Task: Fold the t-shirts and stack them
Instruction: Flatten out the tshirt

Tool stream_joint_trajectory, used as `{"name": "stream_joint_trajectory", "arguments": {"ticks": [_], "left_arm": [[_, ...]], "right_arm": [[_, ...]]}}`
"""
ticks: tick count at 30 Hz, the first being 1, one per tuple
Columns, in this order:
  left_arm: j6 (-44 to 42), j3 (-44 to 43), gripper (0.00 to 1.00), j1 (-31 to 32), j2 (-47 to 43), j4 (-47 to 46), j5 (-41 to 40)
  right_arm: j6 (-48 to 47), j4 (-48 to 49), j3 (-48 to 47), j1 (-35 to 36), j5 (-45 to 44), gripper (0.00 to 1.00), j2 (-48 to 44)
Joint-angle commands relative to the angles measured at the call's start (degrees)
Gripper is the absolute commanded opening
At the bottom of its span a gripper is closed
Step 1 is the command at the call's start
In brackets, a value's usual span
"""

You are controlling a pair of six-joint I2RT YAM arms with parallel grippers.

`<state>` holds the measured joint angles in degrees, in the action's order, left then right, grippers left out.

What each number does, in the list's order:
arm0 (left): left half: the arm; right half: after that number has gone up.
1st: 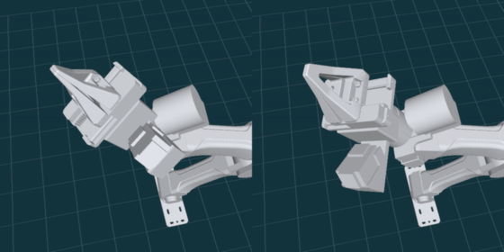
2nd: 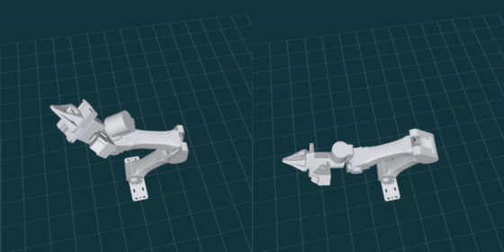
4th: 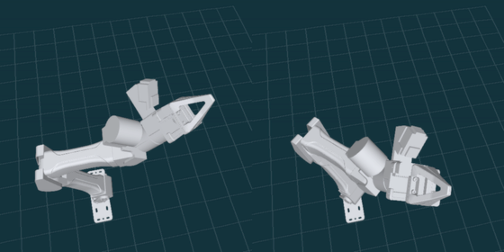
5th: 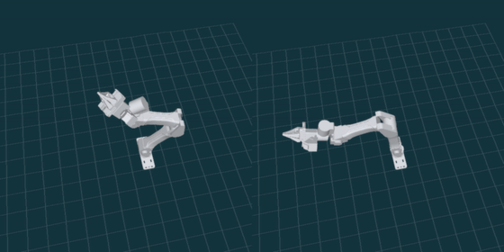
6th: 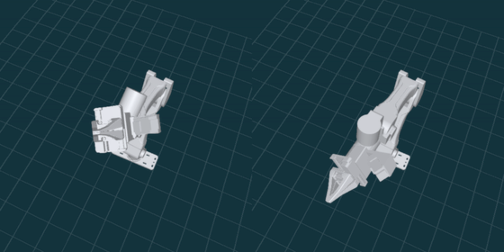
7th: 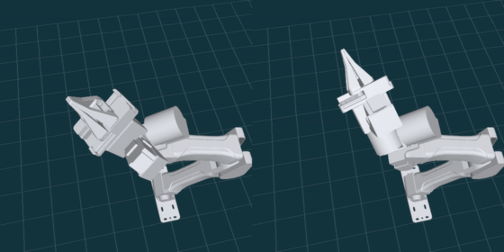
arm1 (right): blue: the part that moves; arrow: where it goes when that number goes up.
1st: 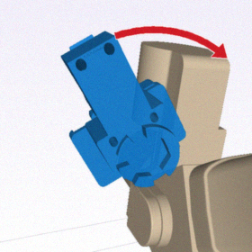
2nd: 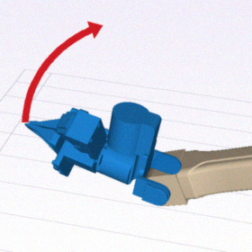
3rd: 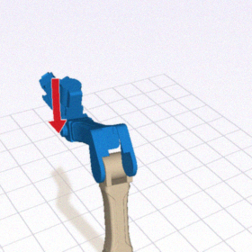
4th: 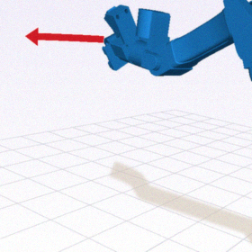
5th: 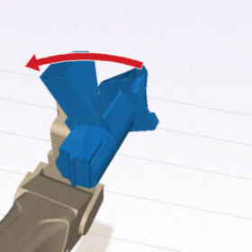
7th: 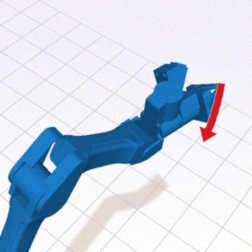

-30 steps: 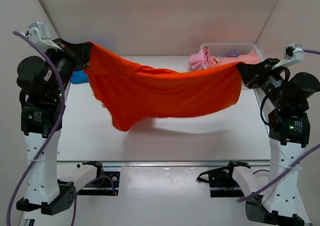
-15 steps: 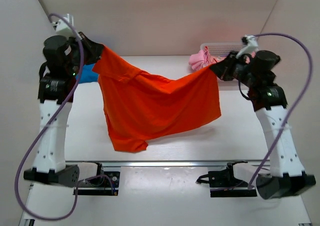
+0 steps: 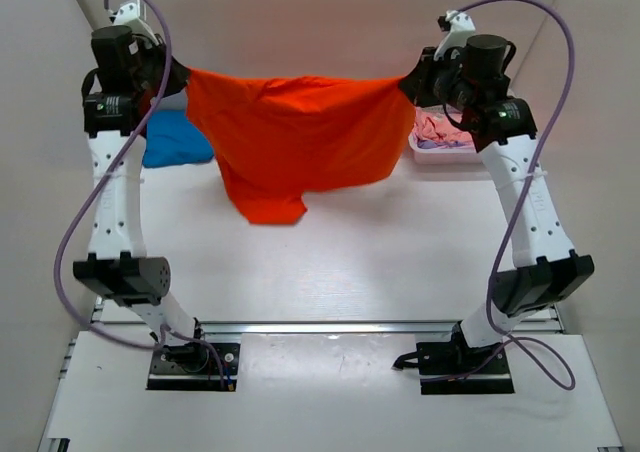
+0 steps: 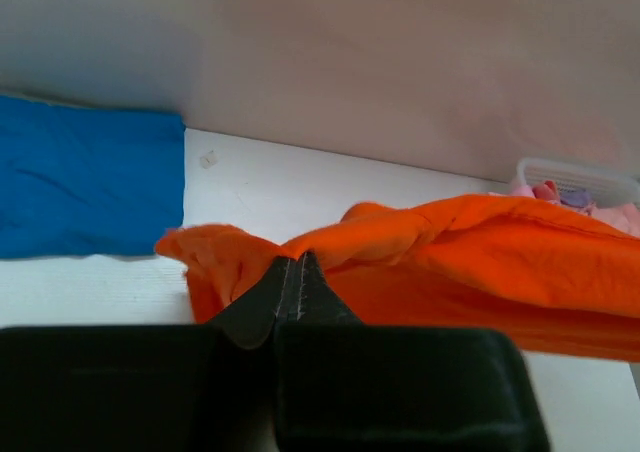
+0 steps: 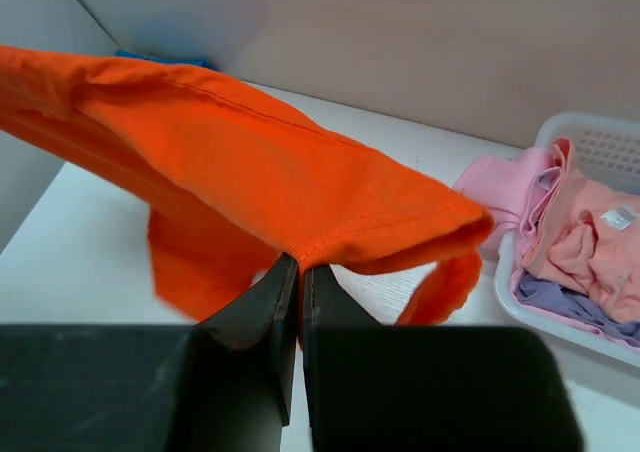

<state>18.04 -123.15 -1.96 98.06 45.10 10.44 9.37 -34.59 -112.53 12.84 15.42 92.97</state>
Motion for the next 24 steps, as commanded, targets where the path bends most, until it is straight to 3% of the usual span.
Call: {"name": "stream_joint_trajectory", "arguments": {"ticks": [1, 4, 8, 9, 10, 11, 12, 15, 19, 24], "left_arm": [[-2.05, 2.09, 0.00, 2.90, -12.35, -2.38, -2.07], [0.31, 22.82, 0.00, 4.77, -27.16, -7.91, -3.49], [4.36, 59.19, 0.00, 7.23, -42.83, -14.52, -5.60], [4.37, 62.04, 0.00, 8.19, -43.74, -14.08, -4.91], [4.46, 66.85, 0.00, 7.41, -44.96, -12.16, -4.38], [3.76, 68.73, 0.00, 6.80, -46.19, -11.79, -2.37], [3.49, 72.75, 0.00, 5.75, -46.90, -10.66, -2.09], [3.14, 78.14, 0.00, 6.44, -49.28, -10.38, -3.40], [3.58, 80.35, 0.00, 5.47, -47.88, -12.14, -1.21], [4.02, 82.98, 0.00, 5.21, -47.26, -14.42, -0.59]], "right_arm": [[-2.68, -0.73, 1.06, -1.58, 0.57, 0.00, -3.41], [-3.21, -0.84, 12.10, -1.41, 1.98, 0.00, -5.33], [-1.29, -4.16, 29.07, 1.57, 3.03, 0.00, -9.99], [-1.71, -5.82, 33.65, 2.27, 3.04, 0.02, -10.96], [-1.11, -7.32, 36.04, 3.15, 3.04, 0.14, -12.71], [-1.19, -8.55, 39.72, 3.59, 1.21, 0.25, -14.55], [0.98, -10.31, 42.37, 3.77, -0.46, 0.44, -15.09], [3.38, -11.38, 47.39, -0.51, 0.65, 0.58, -18.52], [5.48, -8.31, 50.12, -3.27, 2.95, 0.58, -20.64], [9.35, 1.43, 50.04, -0.62, 2.24, 0.45, -14.42]]}}
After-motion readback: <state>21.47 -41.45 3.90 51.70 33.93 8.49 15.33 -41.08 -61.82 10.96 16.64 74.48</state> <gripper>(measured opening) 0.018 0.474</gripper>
